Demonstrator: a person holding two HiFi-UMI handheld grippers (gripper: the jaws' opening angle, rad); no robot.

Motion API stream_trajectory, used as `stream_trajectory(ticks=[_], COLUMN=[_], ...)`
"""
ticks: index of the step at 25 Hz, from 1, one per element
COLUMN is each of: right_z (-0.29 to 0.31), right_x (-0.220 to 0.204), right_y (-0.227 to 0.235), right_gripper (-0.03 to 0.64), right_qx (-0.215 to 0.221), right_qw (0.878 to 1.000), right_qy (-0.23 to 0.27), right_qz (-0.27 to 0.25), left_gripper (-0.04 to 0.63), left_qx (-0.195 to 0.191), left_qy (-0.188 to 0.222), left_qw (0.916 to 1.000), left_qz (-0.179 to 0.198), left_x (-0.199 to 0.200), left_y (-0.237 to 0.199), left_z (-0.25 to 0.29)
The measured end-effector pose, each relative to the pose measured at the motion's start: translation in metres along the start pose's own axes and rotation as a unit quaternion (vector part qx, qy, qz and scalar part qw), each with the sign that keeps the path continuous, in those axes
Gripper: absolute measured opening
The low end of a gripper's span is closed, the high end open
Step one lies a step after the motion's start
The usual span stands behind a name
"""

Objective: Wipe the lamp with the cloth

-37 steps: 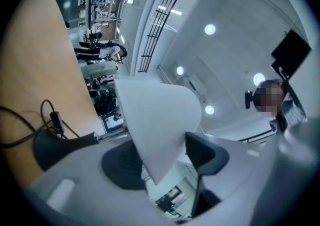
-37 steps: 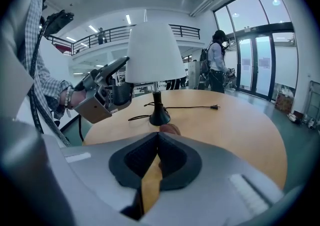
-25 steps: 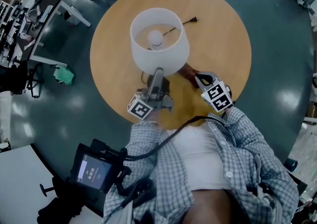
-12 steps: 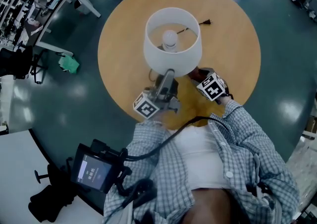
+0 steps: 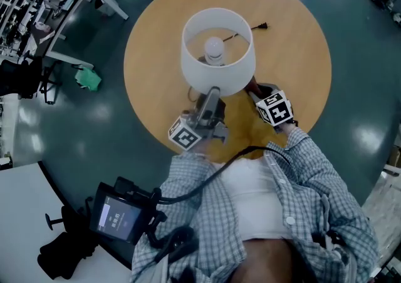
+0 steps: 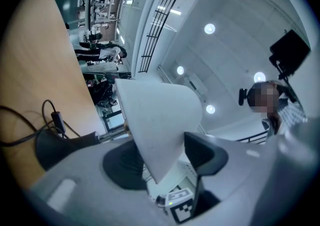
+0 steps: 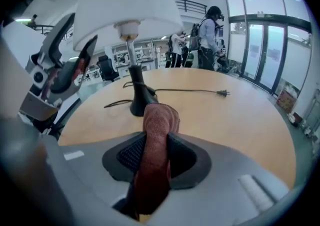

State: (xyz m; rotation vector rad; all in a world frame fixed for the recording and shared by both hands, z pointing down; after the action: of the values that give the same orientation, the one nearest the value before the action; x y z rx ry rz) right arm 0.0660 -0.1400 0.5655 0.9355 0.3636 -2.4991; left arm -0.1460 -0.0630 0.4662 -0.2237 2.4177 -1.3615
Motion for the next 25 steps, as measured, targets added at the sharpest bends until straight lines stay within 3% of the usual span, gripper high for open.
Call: stream_trajectory(ticks=[8, 13, 17, 19, 25], right_z=[-0.092, -0.145, -0.172, -0.173, -0.157], right_x=[0.074, 0.137, 0.178, 0.189, 0.182], right_y=[0.067, 0.079, 0.074, 0.071, 0.077], right_gripper=[0.118, 0.118, 0.118, 0.118, 0.118], right_qx=[-0.07, -0.079, -0.046, -0.029, -0.023], right_qw=[0.985, 0.96, 0.936, 0.932, 0.935], right_qy=[0.156, 0.267, 0.348, 0.361, 0.35], right_qz=[0.028, 0.019, 0.02, 0.018, 0.044], left_gripper=[0.232, 0.23, 0.232, 0.231, 0.23], left_qx=[0.003, 0.004, 0.005, 0.005, 0.004], left_qy=[0.004, 0.005, 0.004, 0.004, 0.003], left_qw=[1.0, 1.0, 1.0, 1.0, 1.0], left_qz=[0.0, 0.0, 0.001, 0.001, 0.0], left_x=[0.001, 0.002, 0.004, 0.004, 0.003], left_y=[0.002, 0.001, 0.0, 0.0, 0.001], left_z=[0.001, 0.001, 0.002, 0.003, 0.003])
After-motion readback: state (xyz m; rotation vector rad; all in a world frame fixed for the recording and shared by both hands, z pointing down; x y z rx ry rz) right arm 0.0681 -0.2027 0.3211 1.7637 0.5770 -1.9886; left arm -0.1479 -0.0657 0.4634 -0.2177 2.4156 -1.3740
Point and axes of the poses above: the fingertips, and each gripper's own axes: z forward along the fingers, y to its right, x out of its top, the point moved 9 cm from there along -z, backward along the fingers, and after that the axes turned 15 degrees about -z, right-handed, at the moved point
